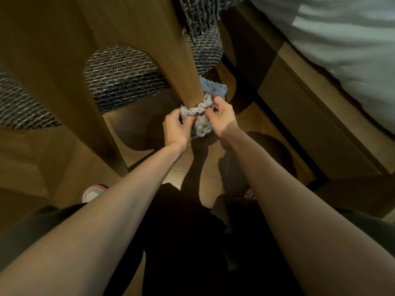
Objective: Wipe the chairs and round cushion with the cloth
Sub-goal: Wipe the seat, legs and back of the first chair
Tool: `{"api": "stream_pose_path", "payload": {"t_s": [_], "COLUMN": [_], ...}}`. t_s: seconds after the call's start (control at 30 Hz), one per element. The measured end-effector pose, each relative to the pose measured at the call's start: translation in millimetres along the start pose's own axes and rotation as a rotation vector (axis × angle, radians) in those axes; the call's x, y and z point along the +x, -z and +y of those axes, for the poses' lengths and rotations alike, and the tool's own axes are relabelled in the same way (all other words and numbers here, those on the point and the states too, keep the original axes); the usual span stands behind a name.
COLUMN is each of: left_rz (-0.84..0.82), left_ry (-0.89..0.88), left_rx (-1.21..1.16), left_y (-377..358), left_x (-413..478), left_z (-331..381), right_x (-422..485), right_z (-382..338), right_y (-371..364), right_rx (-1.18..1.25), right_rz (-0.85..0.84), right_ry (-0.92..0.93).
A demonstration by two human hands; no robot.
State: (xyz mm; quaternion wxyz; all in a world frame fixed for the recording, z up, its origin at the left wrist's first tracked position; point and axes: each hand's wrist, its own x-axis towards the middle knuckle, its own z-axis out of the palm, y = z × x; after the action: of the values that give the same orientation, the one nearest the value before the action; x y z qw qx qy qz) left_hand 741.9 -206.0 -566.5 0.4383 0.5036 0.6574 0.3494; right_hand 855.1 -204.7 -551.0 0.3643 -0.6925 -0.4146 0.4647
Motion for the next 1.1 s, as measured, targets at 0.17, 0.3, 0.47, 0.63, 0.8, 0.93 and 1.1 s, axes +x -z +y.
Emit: {"api": "stream_pose_path", "payload": {"t_s": [0.17, 0.3, 0.47, 0.63, 0.8, 0.93, 1.1], "left_rz": [-0.121, -0.236, -0.332, -0.384, -0.405, -0.374, -0.306], "left_ry": [0.032, 0.121, 0.222, 0.31, 0.404, 0.431, 0.38], "left_rx": [0.079, 0.132, 0.178, 0.112, 0.027, -0.105, -0.184], "left_y": [-11, -21, -41, -62, -74, -66, -41], "left_x": [17, 34, 51, 55, 56, 52, 32], "left_z": [-19, -38, -60, -70, -73, -65, -38], "right_x": [24, 40, 55, 61, 65, 61, 40], "right_z": [26, 43, 70, 90, 97, 77, 38], "right_y": [-1, 0, -1, -3, -6, -6, -1], "right_rx": [-0.052, 0.005, -0.044, 0.023, 0.075, 0.231, 0.189], "right_rz": [-0.077, -0.148, -0.184, -0.21, -0.149, -0.111, -0.094], "right_ry": [-0.096, -0.168, -0.232, -0.321, -0.397, -0.392, -0.317]}}
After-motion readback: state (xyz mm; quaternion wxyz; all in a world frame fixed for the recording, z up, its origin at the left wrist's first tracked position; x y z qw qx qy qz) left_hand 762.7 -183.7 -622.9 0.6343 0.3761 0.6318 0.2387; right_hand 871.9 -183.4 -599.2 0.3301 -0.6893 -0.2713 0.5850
